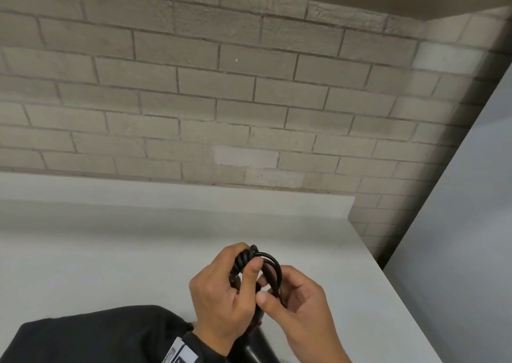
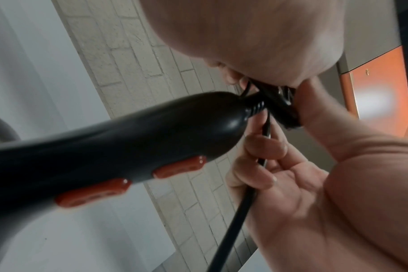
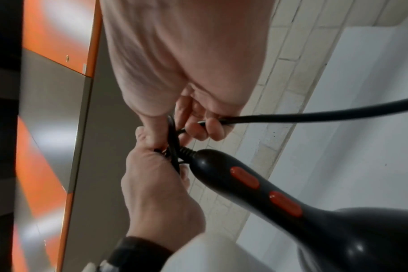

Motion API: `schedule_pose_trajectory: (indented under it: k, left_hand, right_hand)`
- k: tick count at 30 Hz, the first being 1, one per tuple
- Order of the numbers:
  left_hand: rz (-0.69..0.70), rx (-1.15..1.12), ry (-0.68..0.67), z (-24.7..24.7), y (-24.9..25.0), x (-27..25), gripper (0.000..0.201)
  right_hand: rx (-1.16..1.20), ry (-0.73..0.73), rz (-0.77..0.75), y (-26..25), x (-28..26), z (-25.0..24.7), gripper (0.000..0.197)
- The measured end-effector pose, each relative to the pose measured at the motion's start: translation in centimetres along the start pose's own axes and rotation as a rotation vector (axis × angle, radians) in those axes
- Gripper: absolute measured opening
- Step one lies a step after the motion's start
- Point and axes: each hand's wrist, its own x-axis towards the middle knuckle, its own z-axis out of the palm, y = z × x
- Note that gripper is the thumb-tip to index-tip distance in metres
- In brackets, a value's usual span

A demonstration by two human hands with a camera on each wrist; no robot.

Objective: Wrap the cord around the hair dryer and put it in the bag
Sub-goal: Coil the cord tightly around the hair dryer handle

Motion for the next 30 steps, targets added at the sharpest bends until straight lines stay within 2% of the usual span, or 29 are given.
schedule_pose_trajectory:
  k: [5,11,15,19,25,30]
  left_hand:
    - [-0.097,0.008,-0.070,0.3,0.3,-0.2,0.029]
    - [-0.252,-0.045,-0.265,-0.1,0.7,0.1,0.041]
    - [-0.320,-0.181,-0.367,-0.6,1.1,1.1,0.038]
    - [-0.337,-0.287,-0.444,-1.1,1.0,1.8,0.035]
    - [-0.447,-0.439,-0.437,-1.2,1.3,2.2,0.033]
    - [-0.495,-0.473,-0.495,-1.4,1.2,2.4,0.035]
  right_hand:
    - [-0.018,0.034,0.033,0.1,-0.1,-0.9,0.027]
    - [-0.199,-0.014,-0.004,-1.1,0.1,-2.2,0.008]
    - [-0.281,-0.063,-0.062,-1.9,0.5,-2.3,0.016]
    - [-0.246,-0.071,-0.081,-1.8,0.7,-2.5,0.013]
    - [-0.211,-0.035,-0.088,-1.6,0.8,-2.7,0.010]
    - [-0.269,-0.087,-0.056,-2.3,1.0,-3.0,0.012]
